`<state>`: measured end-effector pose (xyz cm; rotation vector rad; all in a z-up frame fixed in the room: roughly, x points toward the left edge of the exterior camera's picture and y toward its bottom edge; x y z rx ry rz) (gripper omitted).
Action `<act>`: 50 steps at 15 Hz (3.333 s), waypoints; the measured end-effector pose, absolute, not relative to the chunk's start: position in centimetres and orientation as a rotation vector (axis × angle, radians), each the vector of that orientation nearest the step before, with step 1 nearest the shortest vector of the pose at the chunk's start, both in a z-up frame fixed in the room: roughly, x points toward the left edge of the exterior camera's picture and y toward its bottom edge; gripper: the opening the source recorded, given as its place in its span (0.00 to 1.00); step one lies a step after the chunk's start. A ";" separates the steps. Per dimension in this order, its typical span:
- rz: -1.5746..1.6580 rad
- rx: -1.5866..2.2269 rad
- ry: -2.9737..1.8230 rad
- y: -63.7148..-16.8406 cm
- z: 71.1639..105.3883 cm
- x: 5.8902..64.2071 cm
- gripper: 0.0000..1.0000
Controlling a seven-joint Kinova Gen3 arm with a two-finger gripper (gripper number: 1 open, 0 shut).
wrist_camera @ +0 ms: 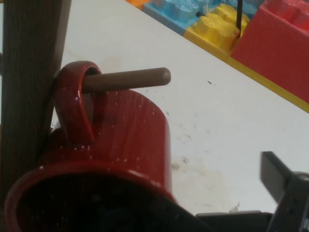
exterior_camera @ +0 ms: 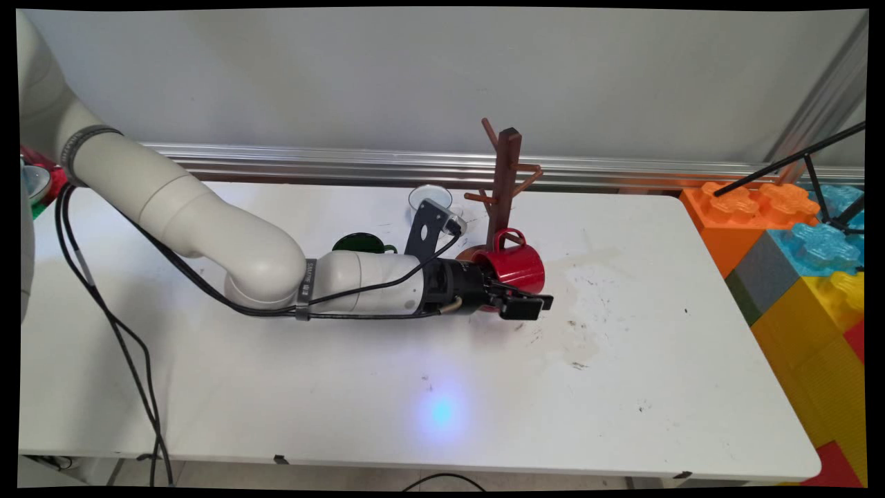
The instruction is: Pick up the red mug from the rack, then place the picked object on the table
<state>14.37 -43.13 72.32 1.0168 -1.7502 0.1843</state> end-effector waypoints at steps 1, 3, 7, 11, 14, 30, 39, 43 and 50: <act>0.185 1.014 -1.750 -43.2 72.3 14.4 0.00; 0.186 1.008 -1.750 -43.2 72.2 14.4 0.00; 0.188 0.996 -1.750 -43.3 72.1 14.5 0.00; 0.189 0.985 -1.748 -43.4 72.1 14.7 0.00; 0.191 0.980 -1.746 -43.4 72.1 14.9 0.00; 0.174 0.948 -1.746 -41.2 74.0 15.6 0.00; 0.155 0.917 -1.757 -38.7 75.9 16.4 0.00; 0.161 0.900 -1.782 -37.8 76.6 17.3 0.00; 0.189 0.813 -1.903 -36.7 78.5 19.1 0.00</act>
